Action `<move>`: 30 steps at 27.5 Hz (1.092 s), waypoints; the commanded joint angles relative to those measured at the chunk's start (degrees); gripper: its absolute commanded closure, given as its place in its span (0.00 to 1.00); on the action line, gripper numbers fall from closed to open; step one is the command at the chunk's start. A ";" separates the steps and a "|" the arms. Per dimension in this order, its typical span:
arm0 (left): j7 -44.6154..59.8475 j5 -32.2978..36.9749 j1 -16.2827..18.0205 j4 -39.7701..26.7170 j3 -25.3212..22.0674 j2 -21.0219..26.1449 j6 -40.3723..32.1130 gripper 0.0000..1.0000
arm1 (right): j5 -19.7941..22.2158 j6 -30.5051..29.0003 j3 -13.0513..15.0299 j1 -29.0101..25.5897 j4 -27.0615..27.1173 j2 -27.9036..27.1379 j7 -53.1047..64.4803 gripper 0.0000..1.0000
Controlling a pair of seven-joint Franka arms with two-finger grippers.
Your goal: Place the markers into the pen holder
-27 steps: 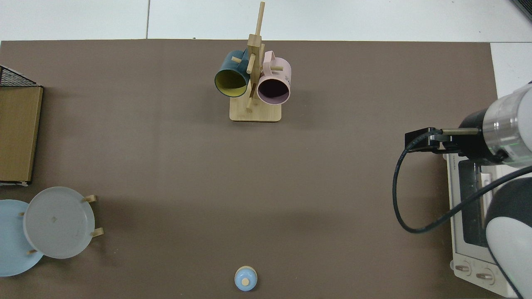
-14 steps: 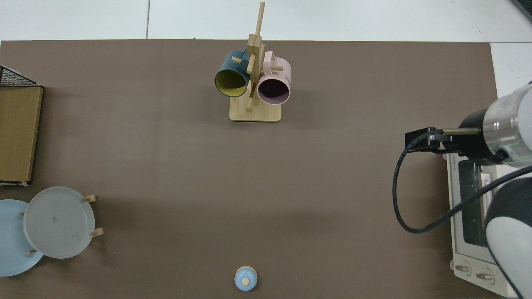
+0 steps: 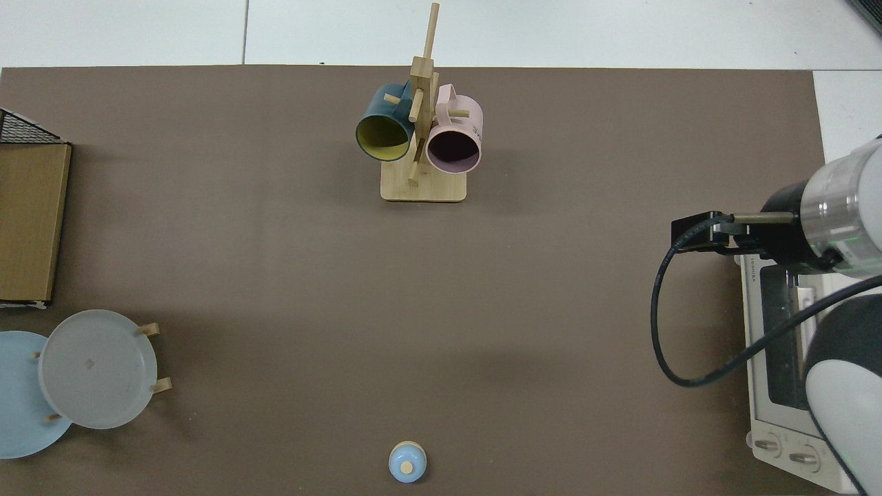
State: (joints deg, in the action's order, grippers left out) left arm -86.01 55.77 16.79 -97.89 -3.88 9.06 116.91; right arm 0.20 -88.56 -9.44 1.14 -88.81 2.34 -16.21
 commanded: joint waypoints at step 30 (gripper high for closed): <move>-0.56 -2.59 0.79 -2.57 -0.61 1.66 4.64 1.00 | -0.55 -1.18 -0.67 -1.14 -1.19 1.00 0.74 0.00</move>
State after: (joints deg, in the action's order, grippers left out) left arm -85.91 53.92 16.94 -99.44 -4.47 11.12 119.68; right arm 0.20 -88.56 -9.44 1.14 -88.81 2.34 -16.21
